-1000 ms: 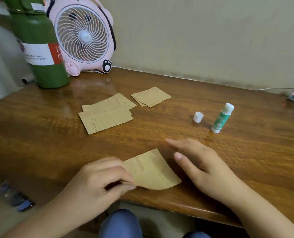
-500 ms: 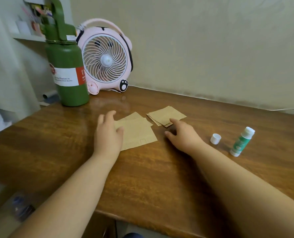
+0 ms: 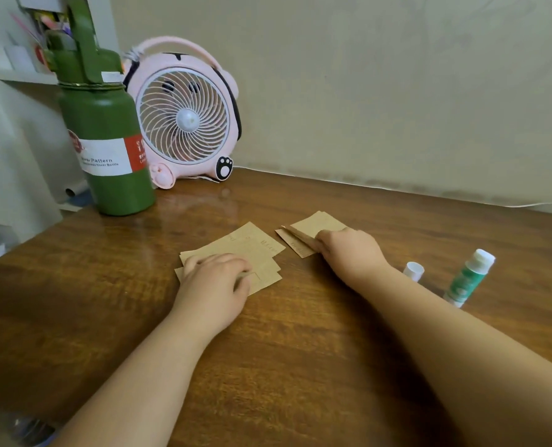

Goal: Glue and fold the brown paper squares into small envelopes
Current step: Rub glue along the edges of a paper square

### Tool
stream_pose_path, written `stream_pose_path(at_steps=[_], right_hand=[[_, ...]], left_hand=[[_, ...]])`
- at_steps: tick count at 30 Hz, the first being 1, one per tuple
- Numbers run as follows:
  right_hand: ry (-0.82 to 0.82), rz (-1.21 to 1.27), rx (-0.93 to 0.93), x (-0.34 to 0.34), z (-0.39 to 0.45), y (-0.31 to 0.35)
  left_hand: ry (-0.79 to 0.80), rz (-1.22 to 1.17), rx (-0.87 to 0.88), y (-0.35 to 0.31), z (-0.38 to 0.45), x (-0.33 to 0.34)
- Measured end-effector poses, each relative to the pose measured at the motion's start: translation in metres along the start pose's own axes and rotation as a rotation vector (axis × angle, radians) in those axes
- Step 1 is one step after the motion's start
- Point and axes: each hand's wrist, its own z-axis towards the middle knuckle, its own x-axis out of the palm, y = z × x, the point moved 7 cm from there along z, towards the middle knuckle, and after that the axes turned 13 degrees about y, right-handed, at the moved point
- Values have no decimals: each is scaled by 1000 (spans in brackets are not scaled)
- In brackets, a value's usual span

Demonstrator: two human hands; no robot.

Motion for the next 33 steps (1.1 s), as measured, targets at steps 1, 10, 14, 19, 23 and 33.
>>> stream_pose_path(at_steps=[1, 10, 14, 19, 23, 33], right_hand=[[-19, -44, -13, -3, -3, 1], [-30, -99, -53, -19, -52, 9], [184, 372, 41, -1, -61, 3], [-144, 375, 95, -30, -87, -5], [-220, -88, -190, -44, -153, 25], [126, 556, -29, 0, -207, -40]], left_hand=[[-1, 1, -10, 0, 0, 0], [-79, 31, 7, -3, -3, -4], [-158, 37, 62, -18, -7, -7], [-286, 2, 227, -34, -25, -13], [-374, -92, 290, -49, -41, -31], [85, -106, 614, -170, -36, 19]])
